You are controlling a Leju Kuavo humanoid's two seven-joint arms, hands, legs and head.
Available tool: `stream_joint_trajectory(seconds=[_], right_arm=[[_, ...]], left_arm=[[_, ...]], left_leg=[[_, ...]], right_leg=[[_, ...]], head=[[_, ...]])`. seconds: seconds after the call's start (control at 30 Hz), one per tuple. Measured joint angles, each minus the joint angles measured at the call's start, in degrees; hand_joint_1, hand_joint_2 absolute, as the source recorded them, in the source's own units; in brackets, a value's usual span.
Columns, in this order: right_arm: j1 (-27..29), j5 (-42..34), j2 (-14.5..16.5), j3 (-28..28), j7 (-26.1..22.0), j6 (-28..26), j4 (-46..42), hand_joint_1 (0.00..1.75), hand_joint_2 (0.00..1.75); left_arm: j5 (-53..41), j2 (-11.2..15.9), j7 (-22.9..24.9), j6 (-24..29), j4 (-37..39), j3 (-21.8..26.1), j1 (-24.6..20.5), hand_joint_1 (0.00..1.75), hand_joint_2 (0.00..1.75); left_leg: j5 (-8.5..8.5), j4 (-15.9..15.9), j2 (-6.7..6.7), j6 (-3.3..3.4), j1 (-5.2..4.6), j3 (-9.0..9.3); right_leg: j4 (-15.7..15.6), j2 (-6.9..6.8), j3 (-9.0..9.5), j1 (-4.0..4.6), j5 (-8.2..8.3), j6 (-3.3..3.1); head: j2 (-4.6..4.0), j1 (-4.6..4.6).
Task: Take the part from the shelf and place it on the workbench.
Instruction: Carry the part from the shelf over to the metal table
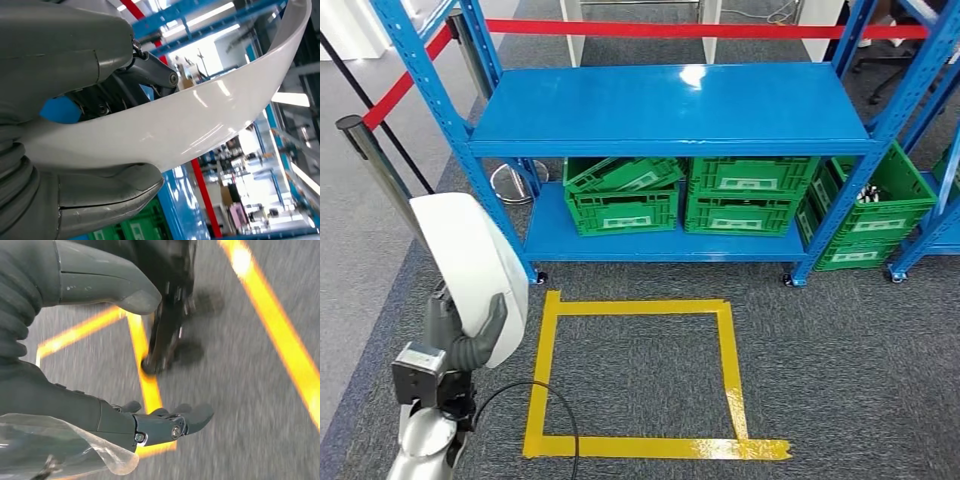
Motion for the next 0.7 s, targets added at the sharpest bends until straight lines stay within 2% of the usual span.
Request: stream_joint_trajectory(seconds=[0.03,0.07,0.1,0.13,0.17,0.23,0.27,0.3,0.33,0.4,0.43,0.47,0.5,0.57,0.6,0.63,0.67,0.7], right_arm=[[0.0,0.89,0.12,0.04,-0.55,-1.61,-0.02,0.0,1.75],[-0.01,1.56,0.26,0.08,-0.93,-2.95,-0.02,0.0,1.75],[-0.03,2.01,0.39,0.1,-1.11,-3.91,-0.02,0.0,1.75],[-0.05,2.22,0.46,0.1,-1.17,-4.37,-0.02,0.0,1.75],[-0.08,2.36,0.57,0.1,-1.2,-4.66,-0.02,0.0,1.75],[-0.17,2.5,0.94,0.1,-1.27,-4.92,-0.02,0.0,1.75],[-0.27,2.53,1.16,0.1,-1.35,-4.78,-0.02,0.0,1.75],[-0.37,2.52,1.34,0.1,-1.49,-4.27,-0.02,0.0,1.75],[-0.45,2.48,1.46,0.1,-1.62,-3.47,-0.02,0.0,1.75],[-0.48,2.36,1.5,0.1,-1.79,-1.72,-0.02,0.0,1.75],[-0.45,2.33,1.5,0.1,-1.8,-1.21,-0.02,0.0,1.75],[-0.42,2.33,1.5,0.1,-1.8,-0.96,-0.02,0.0,1.75],[-0.41,2.33,1.51,0.1,-1.8,-0.86,-0.02,0.0,1.75],[-0.4,2.36,1.53,0.1,-1.79,-0.83,-0.02,0.0,1.75],[-0.4,2.4,1.53,0.1,-1.79,-0.83,-0.02,0.0,1.75],[-0.4,2.48,1.53,0.1,-1.79,-0.85,-0.03,0.0,1.75],[-0.4,2.61,1.53,0.1,-1.79,-0.85,-0.04,0.0,1.75],[-0.41,2.8,1.53,0.1,-1.8,-0.85,-0.05,0.0,1.75]], left_arm=[[0.44,0.18,-0.16,0.15,-0.6,0.78,0.9,1.75,1.75],[0.94,0.38,-0.41,0.06,-1.23,1.7,1.8,1.75,1.75],[1.33,0.53,-0.67,-0.21,-1.8,2.65,2.57,1.75,1.75],[1.49,0.66,-0.86,-0.5,-2.25,3.46,3.18,1.75,1.75],[1.59,0.75,-1.01,-0.74,-2.68,4.18,3.61,1.75,1.75],[1.42,0.84,-1.09,-0.91,-3.57,5.1,4.08,1.75,1.75],[1.26,0.85,-1.12,-0.93,-4.01,5.38,4.17,1.75,1.75],[1.07,0.84,-1.12,-0.94,-4.37,5.6,4.22,1.75,1.75],[0.82,0.82,-1.13,-0.96,-4.6,5.75,4.26,1.75,1.75],[0.38,0.76,-1.13,-0.96,-4.79,5.93,4.3,1.75,1.75],[0.16,0.75,-1.13,-0.95,-4.82,5.97,4.27,1.75,1.75],[0.03,0.73,-1.12,-0.93,-4.85,6.01,4.26,1.75,1.75],[-0.06,0.7,-1.12,-0.92,-4.89,6.05,4.25,1.75,1.75],[-0.14,0.67,-1.11,-0.91,-4.92,6.11,4.3,1.75,1.75],[-0.15,0.66,-1.11,-0.91,-4.92,6.13,4.35,1.75,1.75],[-0.16,0.66,-1.11,-0.94,-4.92,6.14,4.4,1.75,1.75],[-0.15,0.67,-1.12,-1.02,-4.92,6.15,4.47,1.75,1.75],[-0.1,0.68,-1.18,-1.19,-4.94,6.15,4.54,1.75,1.75]], left_leg=[[-3.24,3.82,-0.01,-0.28,0.1,-0.63],[-5.65,7.77,-0.01,-0.47,0.21,-1.13],[-6.7,10.63,-0.01,-0.54,0.26,-1.19],[-6.4,11.66,-0.01,-0.49,0.27,-0.51],[-5.19,10.61,-0.02,-0.31,0.25,1.05],[-2.71,3.37,-0.16,0.67,0.04,6.45],[-2.32,-0.71,-0.25,1.18,-0.1,9.04],[-2.4,-3.85,-0.33,1.58,-0.29,10.84],[-2.66,-5.57,-0.38,1.81,-0.49,11.62],[-1.97,-6.92,-0.27,2.09,-0.56,11.59],[-1.36,-7.38,-0.14,2.35,-0.46,11.36],[-0.75,-7.82,0.02,2.69,-0.27,11.05],[-0.24,-8.12,0.18,2.94,-0.1,10.62],[0.6,-7.67,0.35,3.14,-0.11,9.17],[0.92,-7.29,0.42,3.06,-0.1,8.37],[1.18,-6.83,0.47,2.95,-0.05,7.56],[1.37,-6.34,0.49,2.79,0.04,6.74],[1.55,-5.82,0.49,2.55,0.15,5.94]], right_leg=[[0.12,0.02,-0.53,0.03,0.59,-0.27],[0.31,0.02,-1.15,0.08,1.14,-0.4],[0.56,0.02,-2.0,0.13,1.64,-0.4],[0.9,0.0,-2.94,0.19,2.09,-0.38],[1.26,-0.06,-3.85,0.29,2.45,-0.34],[1.89,-0.2,-5.35,0.51,3.06,-0.2],[2.11,-0.27,-5.84,0.6,3.37,-0.04],[2.23,-0.33,-6.25,0.57,3.78,0.24],[2.22,-0.38,-6.6,0.45,4.25,0.59],[2.05,-0.34,-7.21,0.2,4.91,1.34],[2.37,-0.22,-7.72,0.21,4.29,1.64],[3.57,-0.05,-8.43,0.23,2.8,1.88],[6.01,0.13,-9.41,0.19,0.44,2.11],[13.39,0.33,-11.44,-0.01,-4.32,2.63],[16.53,0.34,-11.96,-0.11,-5.4,2.9],[18.09,0.33,-11.74,-0.19,-5.17,3.14],[17.57,0.33,-10.58,-0.28,-3.79,3.32],[15.12,0.32,-8.5,-0.41,-1.96,3.45]], head=[[0.0,-0.14],[0.0,-0.21],[0.0,-0.22],[0.0,-0.24],[0.0,-0.25],[0.0,-0.24],[0.0,-0.21],[0.0,-0.21],[0.0,-0.2],[0.0,-0.27],[0.0,-0.21],[0.0,-0.11],[0.0,0.02],[0.0,0.21],[0.0,0.22],[0.0,0.22],[0.0,0.24],[0.0,0.23]])
